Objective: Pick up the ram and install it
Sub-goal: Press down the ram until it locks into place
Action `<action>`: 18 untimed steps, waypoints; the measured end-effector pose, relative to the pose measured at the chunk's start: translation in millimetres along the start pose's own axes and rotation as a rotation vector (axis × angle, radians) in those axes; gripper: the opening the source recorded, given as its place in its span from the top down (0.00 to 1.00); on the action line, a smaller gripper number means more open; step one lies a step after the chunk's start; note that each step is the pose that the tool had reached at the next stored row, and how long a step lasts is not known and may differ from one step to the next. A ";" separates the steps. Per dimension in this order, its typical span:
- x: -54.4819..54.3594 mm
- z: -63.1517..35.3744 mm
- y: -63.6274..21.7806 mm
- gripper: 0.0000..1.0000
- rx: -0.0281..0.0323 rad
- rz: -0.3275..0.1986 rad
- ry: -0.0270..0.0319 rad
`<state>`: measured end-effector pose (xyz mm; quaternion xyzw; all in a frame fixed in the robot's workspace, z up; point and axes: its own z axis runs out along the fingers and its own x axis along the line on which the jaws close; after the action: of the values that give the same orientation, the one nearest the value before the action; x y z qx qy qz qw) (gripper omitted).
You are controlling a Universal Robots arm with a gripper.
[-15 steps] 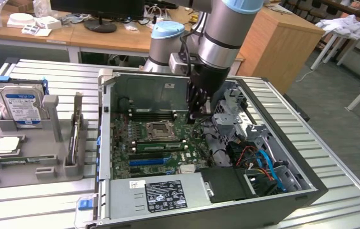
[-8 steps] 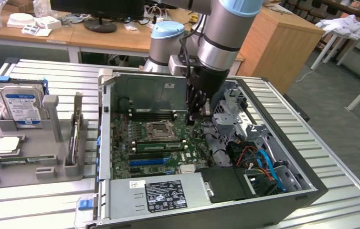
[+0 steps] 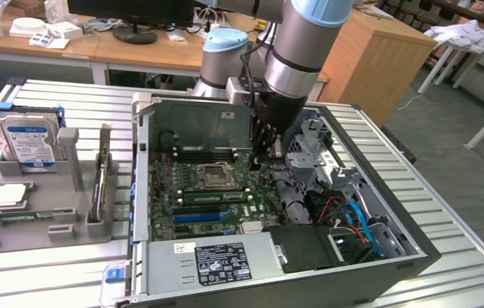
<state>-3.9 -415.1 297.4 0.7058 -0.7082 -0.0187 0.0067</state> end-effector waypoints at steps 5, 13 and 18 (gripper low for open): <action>0.1 3.3 -0.1 0.89 0.0001 0.000 -0.0001; 0.2 8.4 -0.3 0.89 0.0000 0.000 0.0001; 0.2 11.5 -0.4 0.89 0.0000 0.000 0.0000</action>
<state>-3.9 -415.1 285.9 0.7058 -0.7082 -0.0187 0.0067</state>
